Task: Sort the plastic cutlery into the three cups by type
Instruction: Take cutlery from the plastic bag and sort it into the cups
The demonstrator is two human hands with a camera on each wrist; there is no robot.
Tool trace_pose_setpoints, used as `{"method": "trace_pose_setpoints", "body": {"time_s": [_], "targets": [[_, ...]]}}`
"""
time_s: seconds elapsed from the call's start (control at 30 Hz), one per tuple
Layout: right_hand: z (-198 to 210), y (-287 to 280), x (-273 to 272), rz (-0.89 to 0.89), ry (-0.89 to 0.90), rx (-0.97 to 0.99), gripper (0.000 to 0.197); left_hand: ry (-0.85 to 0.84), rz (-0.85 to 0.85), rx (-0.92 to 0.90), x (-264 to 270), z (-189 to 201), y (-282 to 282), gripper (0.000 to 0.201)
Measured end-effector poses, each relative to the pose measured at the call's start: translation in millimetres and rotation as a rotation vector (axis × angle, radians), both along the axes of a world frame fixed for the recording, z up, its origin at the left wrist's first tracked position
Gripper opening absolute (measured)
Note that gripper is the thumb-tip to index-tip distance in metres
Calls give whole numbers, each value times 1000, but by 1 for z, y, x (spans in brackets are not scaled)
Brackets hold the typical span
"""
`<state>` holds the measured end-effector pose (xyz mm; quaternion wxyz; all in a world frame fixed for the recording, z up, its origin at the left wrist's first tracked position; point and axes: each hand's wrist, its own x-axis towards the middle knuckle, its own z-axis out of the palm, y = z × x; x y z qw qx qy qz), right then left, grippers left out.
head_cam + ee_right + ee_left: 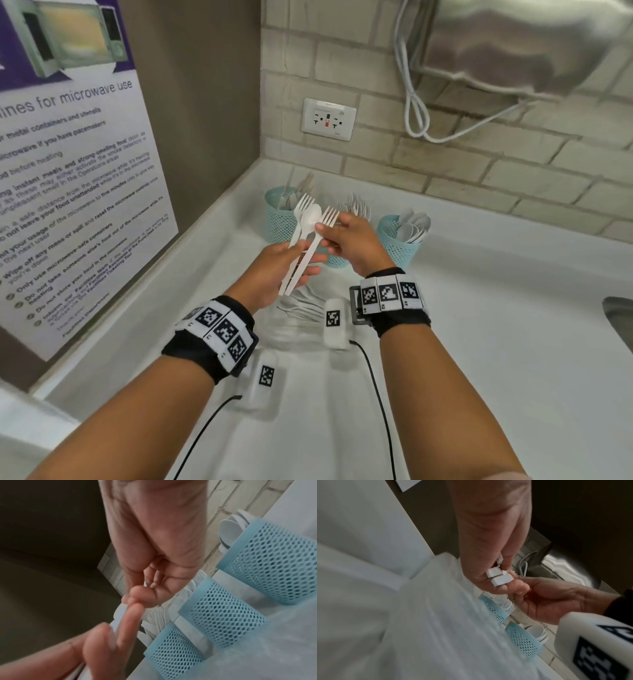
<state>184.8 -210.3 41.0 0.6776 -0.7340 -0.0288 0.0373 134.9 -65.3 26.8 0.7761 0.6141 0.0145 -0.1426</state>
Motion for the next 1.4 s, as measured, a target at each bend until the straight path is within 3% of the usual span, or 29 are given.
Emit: {"method": "trace_pose_setpoints", "body": {"time_s": [0.2,0.33,0.47,0.83,1.07,1.17,1.27,1.4], "targets": [[-2,-10,-8,-14,24,18,16,2,-54,32,-2,-2,-4,22],[-4,-19,-7,-198,1,46,24,54,-65,37,-2,-4,-8,21],[3,-32,-6,-256,-37,63,16,80,-127,83,0,-6,-11,20],[-4,-46,-6,-54,43,69,26,17,-313,339,4,-11,-8,31],[-10,-46,-5,23,49,-172,15,-38,-395,466,2,-10,-6,32],[-8,-46,-2,-48,53,-113,14,-57,-409,485,2,-11,-6,31],[0,-50,5,-237,25,30,14,-69,-377,453,4,-13,-2,29],[20,-60,16,-538,-187,152,9,-53,-210,368,9,-15,10,28]]}}
